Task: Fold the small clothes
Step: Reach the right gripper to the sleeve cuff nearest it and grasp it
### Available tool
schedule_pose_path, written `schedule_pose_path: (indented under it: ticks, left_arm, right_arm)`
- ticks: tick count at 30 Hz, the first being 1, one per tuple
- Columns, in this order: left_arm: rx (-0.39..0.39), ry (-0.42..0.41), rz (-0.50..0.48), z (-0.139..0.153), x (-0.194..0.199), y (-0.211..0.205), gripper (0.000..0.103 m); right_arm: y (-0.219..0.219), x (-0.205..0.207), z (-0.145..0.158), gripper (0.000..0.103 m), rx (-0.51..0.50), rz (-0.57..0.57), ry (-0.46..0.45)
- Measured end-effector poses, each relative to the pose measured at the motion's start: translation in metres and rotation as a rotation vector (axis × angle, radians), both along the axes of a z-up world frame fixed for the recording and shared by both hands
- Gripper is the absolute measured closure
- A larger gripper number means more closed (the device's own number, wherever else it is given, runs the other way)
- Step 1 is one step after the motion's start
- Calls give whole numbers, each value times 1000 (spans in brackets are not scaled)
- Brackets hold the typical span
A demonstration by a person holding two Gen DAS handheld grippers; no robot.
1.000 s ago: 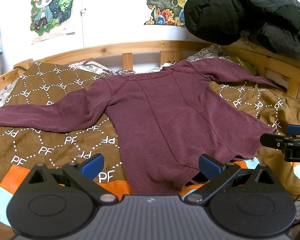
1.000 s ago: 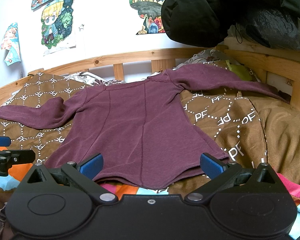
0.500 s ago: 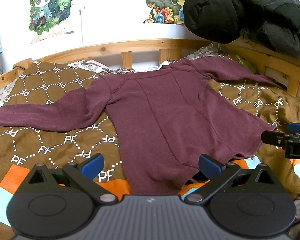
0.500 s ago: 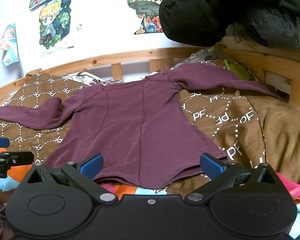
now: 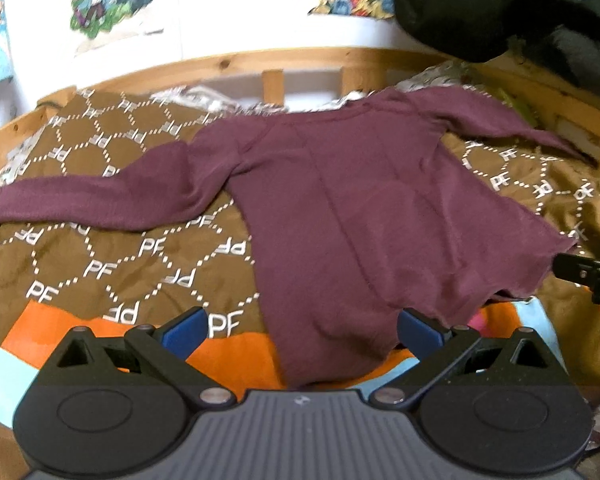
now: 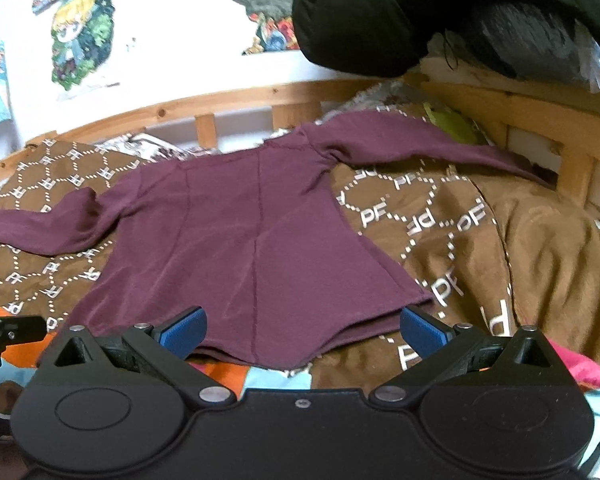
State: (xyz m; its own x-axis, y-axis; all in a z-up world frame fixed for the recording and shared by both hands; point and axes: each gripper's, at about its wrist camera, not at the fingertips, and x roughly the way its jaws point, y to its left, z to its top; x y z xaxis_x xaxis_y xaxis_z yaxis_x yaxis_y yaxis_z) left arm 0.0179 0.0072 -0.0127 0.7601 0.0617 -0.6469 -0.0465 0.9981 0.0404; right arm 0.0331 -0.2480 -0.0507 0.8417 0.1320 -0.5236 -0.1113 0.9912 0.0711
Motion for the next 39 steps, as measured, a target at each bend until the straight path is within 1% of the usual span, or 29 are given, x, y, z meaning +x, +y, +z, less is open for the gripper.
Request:
schedule_pose_path:
  ticks: [4,8,11,14,18,22,26,28,30,33,36,39]
  left_arm:
    - [6,24,27,3,10,7,1]
    - [68,61,65,8,26,9,1]
    - [93,100,78,13,41,14,1]
    - [103,113,86,24,56,20,1]
    - [115,118,80,40,81,24,1]
    - [110,132,74,43,113,25,1]
    - [79,114,64,34,142,23,1]
    - [47,111,59,26,154,22,1]
    - [2,128,48,14,165,21,1]
    - [-39,144,39,-2,177,19,1]
    - [-58,156,12,-15,181,15,1]
    - [-59,160,-31,-24,180,10,1]
  right_arm:
    - [-3,7,-3,0,1,-25,43]
    - [-4,15,0,0,-9,-23,46]
    - [-5,25,7,0,-36,-18,29]
    - [-7,36,16,0,-84,-57,-12]
    - [-21,57,25,0,-77,-88,-34]
    - [-35,85,31,0,-82,-115,-27]
    - [-48,116,37,0,-92,-172,4]
    - [-53,130,39,0,-97,-190,25]
    - [-58,142,40,0,-110,-211,44]
    - [-64,159,39,0,-108,-237,53]
    - [-72,169,40,0,-49,-240,14]
    - [-86,174,38,0,41,-248,-89]
